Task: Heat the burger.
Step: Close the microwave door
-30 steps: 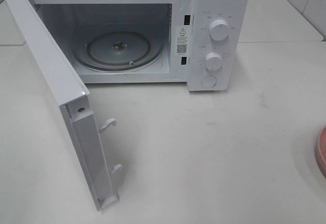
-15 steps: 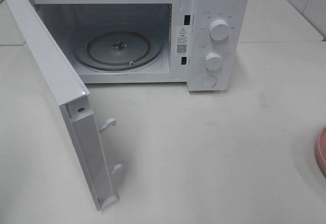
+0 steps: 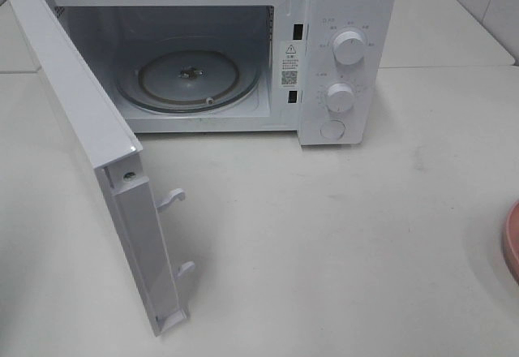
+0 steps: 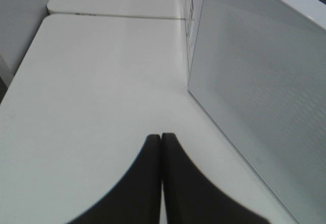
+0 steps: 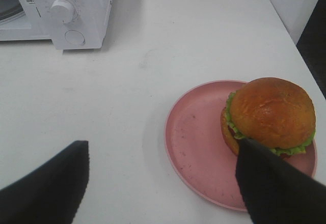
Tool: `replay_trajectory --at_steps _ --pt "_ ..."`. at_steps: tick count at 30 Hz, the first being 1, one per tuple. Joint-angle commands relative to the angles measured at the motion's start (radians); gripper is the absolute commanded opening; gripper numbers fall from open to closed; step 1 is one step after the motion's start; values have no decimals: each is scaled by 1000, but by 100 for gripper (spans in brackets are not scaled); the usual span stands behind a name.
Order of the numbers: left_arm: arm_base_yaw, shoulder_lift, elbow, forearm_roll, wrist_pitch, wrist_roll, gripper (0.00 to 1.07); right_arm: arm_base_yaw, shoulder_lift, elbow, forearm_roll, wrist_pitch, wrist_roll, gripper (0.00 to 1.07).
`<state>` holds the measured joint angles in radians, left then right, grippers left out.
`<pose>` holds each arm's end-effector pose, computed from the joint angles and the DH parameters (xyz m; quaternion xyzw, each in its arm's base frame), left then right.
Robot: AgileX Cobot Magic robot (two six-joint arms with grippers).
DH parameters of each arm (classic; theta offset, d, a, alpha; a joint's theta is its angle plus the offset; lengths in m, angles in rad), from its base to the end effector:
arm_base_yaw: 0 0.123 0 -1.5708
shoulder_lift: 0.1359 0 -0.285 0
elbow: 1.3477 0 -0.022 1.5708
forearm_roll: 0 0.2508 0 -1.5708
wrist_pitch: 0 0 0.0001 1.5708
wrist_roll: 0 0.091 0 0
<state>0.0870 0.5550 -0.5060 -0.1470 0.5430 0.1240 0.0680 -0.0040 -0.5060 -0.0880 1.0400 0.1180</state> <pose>0.1099 0.0027 0.2926 -0.0190 0.8595 -0.0109 0.5107 -0.0050 -0.0073 0.2809 0.0226 0.8440 0.0058 0.5358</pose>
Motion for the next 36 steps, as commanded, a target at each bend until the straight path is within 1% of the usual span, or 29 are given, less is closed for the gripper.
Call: replay_trajectory --at_steps 1,2,3,4,5,6,8,9,10,12,13,15,16,17,18,19,20,21,22,23,24,25,26,27,28,29,30,32,36 --pt "-6 39 29 -6 -122 48 0 -4 -27 -1 -3 -2 -12 76" --pt "-6 61 69 -9 -233 89 0 -4 -27 -1 -3 -2 -12 76" --pt "-6 61 69 -9 -233 89 0 -4 -27 -1 -3 -2 -12 76" --pt "-6 71 97 -9 -307 110 0 -4 -27 -1 -3 -2 -12 76" --pt "-6 87 147 -13 -445 136 0 -4 -27 -1 -3 -2 -12 76" --pt "-6 87 147 -13 -445 136 0 -4 -27 -1 -3 -2 -12 76" --pt "-6 116 221 -13 -655 134 0 -4 -27 -1 -3 -2 -12 76" --pt "-6 116 221 -13 -655 134 0 -4 -27 -1 -3 -2 -12 76" --pt "-6 141 265 -13 -762 113 0 -4 -27 -1 -3 -2 -12 76" --pt "-6 157 284 -8 -812 98 0 -4 -27 -1 -3 -2 -12 76" --pt "-6 194 310 9 -890 62 0 -4 -27 -1 -3 -2 -12 76" --pt "-6 220 318 19 -921 42 0 -4 -27 -1 -3 -2 -12 76" --pt "-6 276 328 45 -964 -14 0 -4 -27 -1 -3 -2 -12 76" --pt "-6 276 328 45 -964 -14 0 -4 -27 -1 -3 -2 -12 76" --pt "-6 329 330 97 -1010 -75 0 -4 -27 -1 -3 -2 -12 76" --pt "-6 358 331 130 -1033 -104 0 -4 -27 -1 -3 -2 -12 76" --pt "-6 358 331 130 -1033 -104 0 -4 -27 -1 -3 -2 -12 76" --pt "-6 407 331 236 -1086 -175 0 -4 -27 -1 -3 -2 -12 76" --pt "-6 407 331 236 -1086 -175 0 -4 -27 -1 -3 -2 -12 76" --pt "-6 432 331 297 -1104 -214 0 -4 -27 -1 -3 -2 -12 76" --pt "-6 478 331 406 -1149 -296 0 -4 -27 -1 -3 -2 -12 76" --pt "-6 478 331 406 -1149 -296 0 -4 -27 -1 -3 -2 -12 76" --pt "-6 529 329 522 -1204 -377 0 -4 -27 -1 -3 -2 -12 76" --pt "-6 549 328 565 -1230 -403 0 -4 -27 -1 -3 -2 -12 76" --pt "-6 549 328 565 -1230 -403 0 -4 -27 -1 -3 -2 -12 76" --pt "-6 601 328 647 -1297 -454 0 -4 -27 -1 -3 -2 -12 76" --pt "-6 601 328 647 -1297 -454 0 -4 -27 -1 -3 -2 -12 76" --pt "-6 680 327 728 -1398 -509 0 -4 -27 -1 -3 -2 -12 76" --pt "-6 751 311 778 -1456 -522 0 -4 -27 -1 -3 -2 -11 76"
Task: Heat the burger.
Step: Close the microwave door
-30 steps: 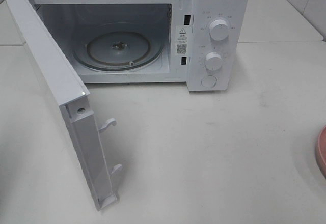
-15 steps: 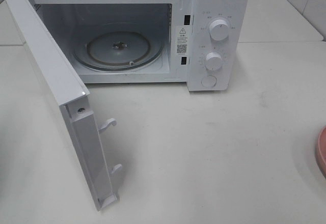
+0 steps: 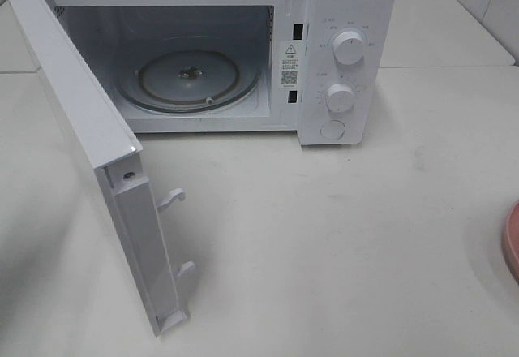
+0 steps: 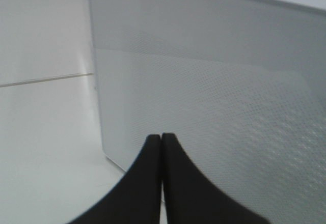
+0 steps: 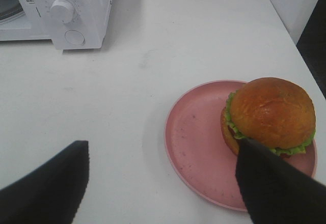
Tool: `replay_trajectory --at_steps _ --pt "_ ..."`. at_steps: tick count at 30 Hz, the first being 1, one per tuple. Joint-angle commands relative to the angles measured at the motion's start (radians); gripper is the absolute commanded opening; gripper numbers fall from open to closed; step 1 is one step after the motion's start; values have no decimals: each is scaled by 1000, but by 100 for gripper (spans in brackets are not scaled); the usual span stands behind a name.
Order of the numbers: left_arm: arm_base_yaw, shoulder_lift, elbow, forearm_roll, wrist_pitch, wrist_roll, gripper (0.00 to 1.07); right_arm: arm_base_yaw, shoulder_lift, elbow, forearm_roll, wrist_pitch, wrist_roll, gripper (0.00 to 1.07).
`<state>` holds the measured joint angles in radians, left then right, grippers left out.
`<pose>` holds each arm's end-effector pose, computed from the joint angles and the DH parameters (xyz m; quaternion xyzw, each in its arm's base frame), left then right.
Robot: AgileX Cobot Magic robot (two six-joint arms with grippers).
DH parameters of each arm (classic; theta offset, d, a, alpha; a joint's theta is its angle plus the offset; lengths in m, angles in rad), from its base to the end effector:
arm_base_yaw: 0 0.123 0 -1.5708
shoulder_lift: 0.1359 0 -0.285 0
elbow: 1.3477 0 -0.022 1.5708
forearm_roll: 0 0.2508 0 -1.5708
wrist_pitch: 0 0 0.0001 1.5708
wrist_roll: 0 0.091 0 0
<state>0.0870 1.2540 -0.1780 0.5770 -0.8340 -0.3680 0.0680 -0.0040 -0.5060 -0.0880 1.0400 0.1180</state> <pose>0.1882 -0.0205 0.1858 0.1107 0.7732 -0.1227 0.6123 -0.0050 -0.0073 0.2809 0.0226 0.8440 0.0058 0.5358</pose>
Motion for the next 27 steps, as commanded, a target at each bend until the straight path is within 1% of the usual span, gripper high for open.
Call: replay_trajectory --at_steps 1,3,4,5,6,7,8,9,10,11,12,13,14,15,16,17,18,19,21,22,23,24,27 --pt "-9 89 -33 64 -100 -38 0 -4 -27 -1 -3 -2 -11 76" --pt "-19 106 -42 58 -105 -38 0 -4 -27 -1 -3 -2 -11 76" --pt "-56 136 -58 44 -105 -29 0 -4 -27 -1 -3 -2 -11 76" --pt "-107 156 -72 32 -105 5 0 -4 -27 -1 -3 -2 -11 76" --pt "-107 156 -72 32 -105 5 0 -4 -27 -1 -3 -2 -11 76" --pt "-136 167 -78 16 -103 31 0 -4 -27 -1 -3 -2 -11 76" --pt "-136 167 -78 16 -103 31 0 -4 -27 -1 -3 -2 -11 76" --pt "-188 181 -82 -49 -103 78 0 -4 -27 -1 -3 -2 -11 76" --pt "-214 185 -82 -101 -105 98 0 -4 -27 -1 -3 -2 -11 76" --pt "-214 185 -82 -101 -105 98 0 -4 -27 -1 -3 -2 -11 76" --pt "-264 186 -82 -193 -105 131 0 -4 -27 -1 -3 -2 -11 76" --pt "-283 186 -82 -237 -105 147 0 -4 -27 -1 -3 -2 -11 76" --pt "-283 186 -82 -237 -105 147 0 -4 -27 -1 -3 -2 -11 76" --pt "-328 186 -91 -291 -91 186 0 -4 -27 -1 -3 -2 -11 76" --pt "-328 186 -91 -291 -91 186 0 -4 -27 -1 -3 -2 -11 76" --pt "-366 186 -105 -317 -65 213 0 -4 -27 -1 -3 -2 -11 76" --pt "-383 186 -115 -328 -51 223 0 -4 -27 -1 -3 -2 -11 76" --pt "-383 186 -115 -328 -51 223 0 -4 -27 -1 -3 -2 -11 76" --pt "-419 186 -141 -359 -5 245 0 -4 -27 -1 -3 -2 -11 76" --pt "-419 186 -141 -359 -5 245 0 -4 -27 -1 -3 -2 -11 76" --pt "-435 186 -162 -377 18 258 0 -4 -27 -1 -3 -2 -11 76" --pt "-447 194 -184 -383 32 258 0 -4 -27 -1 -3 -2 -11 76" --pt "-451 201 -193 -383 31 257 0 -4 -27 -1 -3 -2 -11 76"
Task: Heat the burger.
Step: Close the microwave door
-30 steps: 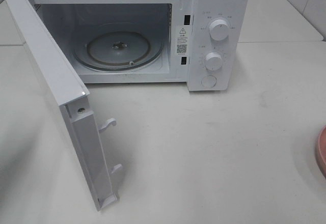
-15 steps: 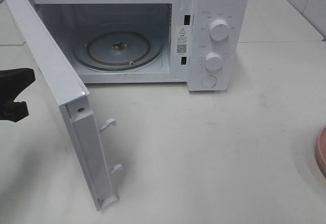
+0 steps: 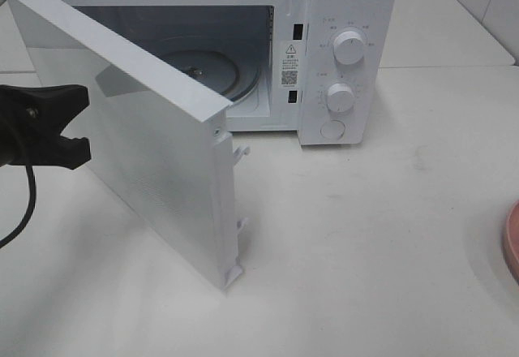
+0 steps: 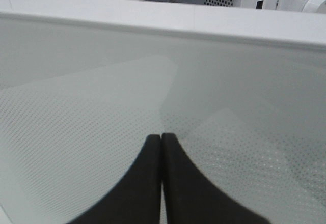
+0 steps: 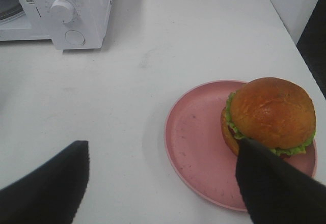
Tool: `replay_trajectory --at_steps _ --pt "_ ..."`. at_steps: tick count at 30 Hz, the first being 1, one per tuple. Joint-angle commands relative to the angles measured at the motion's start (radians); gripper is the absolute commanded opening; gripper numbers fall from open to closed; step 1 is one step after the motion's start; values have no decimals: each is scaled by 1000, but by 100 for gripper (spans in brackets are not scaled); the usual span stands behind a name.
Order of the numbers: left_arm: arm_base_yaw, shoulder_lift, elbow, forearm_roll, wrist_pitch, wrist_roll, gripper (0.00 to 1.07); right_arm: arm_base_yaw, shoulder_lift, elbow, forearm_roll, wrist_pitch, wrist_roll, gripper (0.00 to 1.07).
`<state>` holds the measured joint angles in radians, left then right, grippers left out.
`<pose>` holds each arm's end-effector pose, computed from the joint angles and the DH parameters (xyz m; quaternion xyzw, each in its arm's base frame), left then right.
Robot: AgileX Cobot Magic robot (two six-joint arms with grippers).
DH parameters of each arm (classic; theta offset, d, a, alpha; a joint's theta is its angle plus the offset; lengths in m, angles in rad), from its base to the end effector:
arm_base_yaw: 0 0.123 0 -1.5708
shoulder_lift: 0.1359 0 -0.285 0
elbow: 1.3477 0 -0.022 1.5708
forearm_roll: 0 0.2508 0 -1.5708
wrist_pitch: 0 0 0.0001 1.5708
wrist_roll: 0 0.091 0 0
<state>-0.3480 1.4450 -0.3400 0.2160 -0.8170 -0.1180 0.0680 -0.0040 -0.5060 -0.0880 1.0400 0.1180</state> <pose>0.2219 -0.0956 0.1871 0.1945 0.7526 -0.1590 0.6087 -0.0050 -0.0073 0.2809 0.0226 0.8440 0.0058 0.5358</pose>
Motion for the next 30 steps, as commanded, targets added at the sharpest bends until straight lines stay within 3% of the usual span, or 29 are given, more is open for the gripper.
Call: replay_trajectory --at_steps 1,8,9,13,14,18,26,30 --pt "-31 39 -52 -24 12 7 0 -4 -27 -1 -3 -2 -11 76" --pt "-119 131 -138 -74 12 7 0 -4 -27 -1 -3 -2 -11 76" --pt "-157 159 -168 -119 12 19 0 -4 -27 -1 -3 -2 -11 76" --pt "-232 228 -239 -272 14 124 0 -4 -27 -1 -3 -2 -11 76" --pt "-232 228 -239 -272 14 124 0 -4 -27 -1 -3 -2 -11 76" --pt "-297 298 -309 -416 16 206 0 -4 -27 -1 -3 -2 -11 76" --pt "-365 390 -427 -600 22 338 0 -4 -27 -1 -3 -2 -11 76" --pt "-369 415 -472 -647 30 373 0 -4 -27 -1 -3 -2 -11 76"
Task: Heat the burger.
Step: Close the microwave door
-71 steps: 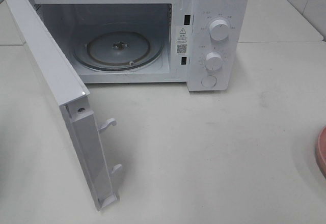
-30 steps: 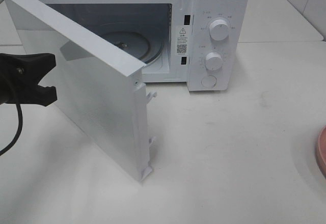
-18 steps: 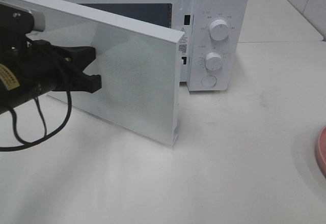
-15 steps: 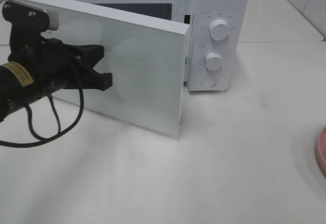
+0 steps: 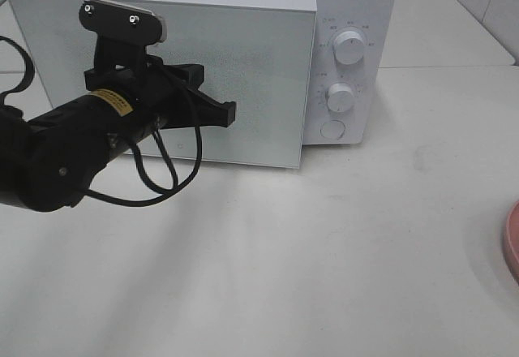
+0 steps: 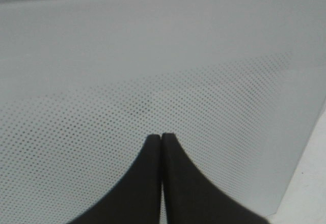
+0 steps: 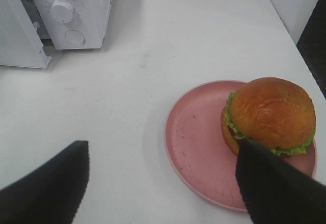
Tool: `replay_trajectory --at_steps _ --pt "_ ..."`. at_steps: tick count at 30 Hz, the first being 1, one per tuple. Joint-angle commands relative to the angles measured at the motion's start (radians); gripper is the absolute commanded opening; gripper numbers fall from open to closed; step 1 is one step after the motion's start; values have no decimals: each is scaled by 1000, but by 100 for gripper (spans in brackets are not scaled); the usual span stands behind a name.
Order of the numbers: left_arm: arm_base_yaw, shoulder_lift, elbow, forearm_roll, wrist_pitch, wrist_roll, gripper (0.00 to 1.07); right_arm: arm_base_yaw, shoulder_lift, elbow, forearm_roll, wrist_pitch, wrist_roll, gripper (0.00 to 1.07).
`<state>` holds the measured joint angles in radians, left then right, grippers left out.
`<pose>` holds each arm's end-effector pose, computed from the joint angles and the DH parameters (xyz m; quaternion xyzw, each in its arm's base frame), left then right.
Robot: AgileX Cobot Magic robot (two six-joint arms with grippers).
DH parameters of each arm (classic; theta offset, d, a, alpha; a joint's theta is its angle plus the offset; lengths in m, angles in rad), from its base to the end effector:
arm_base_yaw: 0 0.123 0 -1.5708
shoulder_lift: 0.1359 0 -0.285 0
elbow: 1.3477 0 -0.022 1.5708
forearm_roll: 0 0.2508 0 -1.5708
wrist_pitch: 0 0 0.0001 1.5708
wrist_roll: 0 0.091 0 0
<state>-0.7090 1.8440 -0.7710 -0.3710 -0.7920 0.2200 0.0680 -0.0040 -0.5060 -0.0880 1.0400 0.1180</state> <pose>0.2853 -0.2139 0.1675 0.1760 0.7607 -0.1327 0.6105 -0.0050 -0.0073 0.2809 0.0226 0.8440 0.0058 0.5358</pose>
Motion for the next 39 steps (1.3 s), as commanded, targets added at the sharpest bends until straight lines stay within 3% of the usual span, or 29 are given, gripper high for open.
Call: replay_trajectory --at_steps 1,19,23,32,39 --pt "-8 35 -73 -76 15 39 0 -4 -27 -1 -3 -2 -11 76" --pt "-5 167 -331 -252 98 195 0 -4 -27 -1 -3 -2 -11 76" --pt "-5 201 -410 -257 142 261 0 -4 -27 -1 -3 -2 -12 76" --pt "-37 158 -405 -262 270 268 0 -4 -27 -1 -3 -2 -11 76" --pt "-90 64 -329 -266 422 268 4 -4 -27 -1 -3 -2 -11 76"
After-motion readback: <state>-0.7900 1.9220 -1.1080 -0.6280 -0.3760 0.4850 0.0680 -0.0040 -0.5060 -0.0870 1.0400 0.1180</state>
